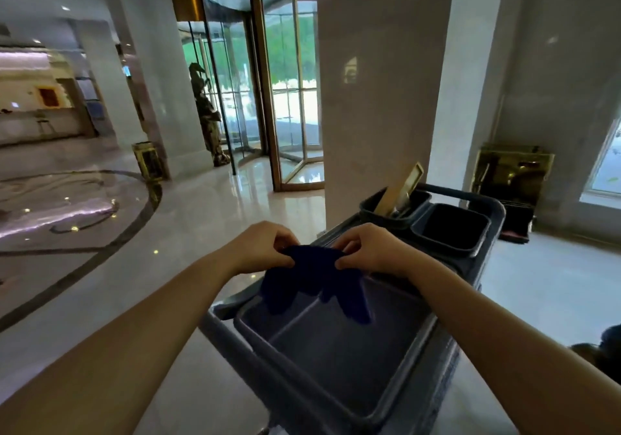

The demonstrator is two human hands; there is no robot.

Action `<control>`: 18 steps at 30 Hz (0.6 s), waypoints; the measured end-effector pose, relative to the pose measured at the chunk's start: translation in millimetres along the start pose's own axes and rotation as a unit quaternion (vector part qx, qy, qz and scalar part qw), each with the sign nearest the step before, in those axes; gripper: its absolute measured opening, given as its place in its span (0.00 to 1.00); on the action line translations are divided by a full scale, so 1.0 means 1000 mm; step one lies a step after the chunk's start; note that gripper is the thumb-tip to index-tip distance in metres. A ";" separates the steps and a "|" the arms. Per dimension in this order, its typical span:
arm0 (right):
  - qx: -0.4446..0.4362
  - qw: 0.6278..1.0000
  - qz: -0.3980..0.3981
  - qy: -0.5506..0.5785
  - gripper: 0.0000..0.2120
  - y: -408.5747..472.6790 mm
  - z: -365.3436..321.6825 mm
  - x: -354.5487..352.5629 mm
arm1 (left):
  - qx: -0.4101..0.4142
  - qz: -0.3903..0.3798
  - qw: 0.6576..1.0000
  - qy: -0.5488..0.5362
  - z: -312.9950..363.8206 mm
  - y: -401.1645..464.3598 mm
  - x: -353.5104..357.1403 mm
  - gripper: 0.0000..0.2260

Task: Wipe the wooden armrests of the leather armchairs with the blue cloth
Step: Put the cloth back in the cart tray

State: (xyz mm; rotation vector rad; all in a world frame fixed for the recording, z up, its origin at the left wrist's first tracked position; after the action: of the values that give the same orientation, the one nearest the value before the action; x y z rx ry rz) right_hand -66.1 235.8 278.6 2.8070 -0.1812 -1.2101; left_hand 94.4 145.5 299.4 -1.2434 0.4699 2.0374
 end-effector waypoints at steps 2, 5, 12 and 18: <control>0.013 1.000 0.015 -0.010 0.09 0.017 0.016 0.001 | 0.015 -0.013 1.000 0.003 -0.009 0.030 0.005 0.10; 0.050 0.998 0.041 -0.012 0.08 0.039 0.050 0.004 | 0.035 -0.048 0.998 -0.009 -0.025 0.079 0.025 0.09; 0.178 0.981 0.075 -0.005 0.10 0.063 0.129 0.035 | 0.116 -0.151 0.981 -0.027 -0.055 0.171 0.088 0.09; 0.293 0.950 0.100 -0.026 0.10 0.066 0.180 0.054 | 0.181 -0.237 0.954 -0.014 -0.061 0.230 0.144 0.11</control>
State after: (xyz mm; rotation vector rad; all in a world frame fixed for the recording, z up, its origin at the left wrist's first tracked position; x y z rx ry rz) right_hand -165.7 158.1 124.2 3.1166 -0.9510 -1.3592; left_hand -75.7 1.7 133.1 -0.9862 0.4537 1.4821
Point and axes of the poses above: each hand's wrist, its own y-axis towards the middle knuckle, its own x-axis out of the palm, z = x × y, the point moved 5 cm from there along y, towards the middle knuckle, and after that the axes turned 8 degrees about -x, right-handed, at the moved point
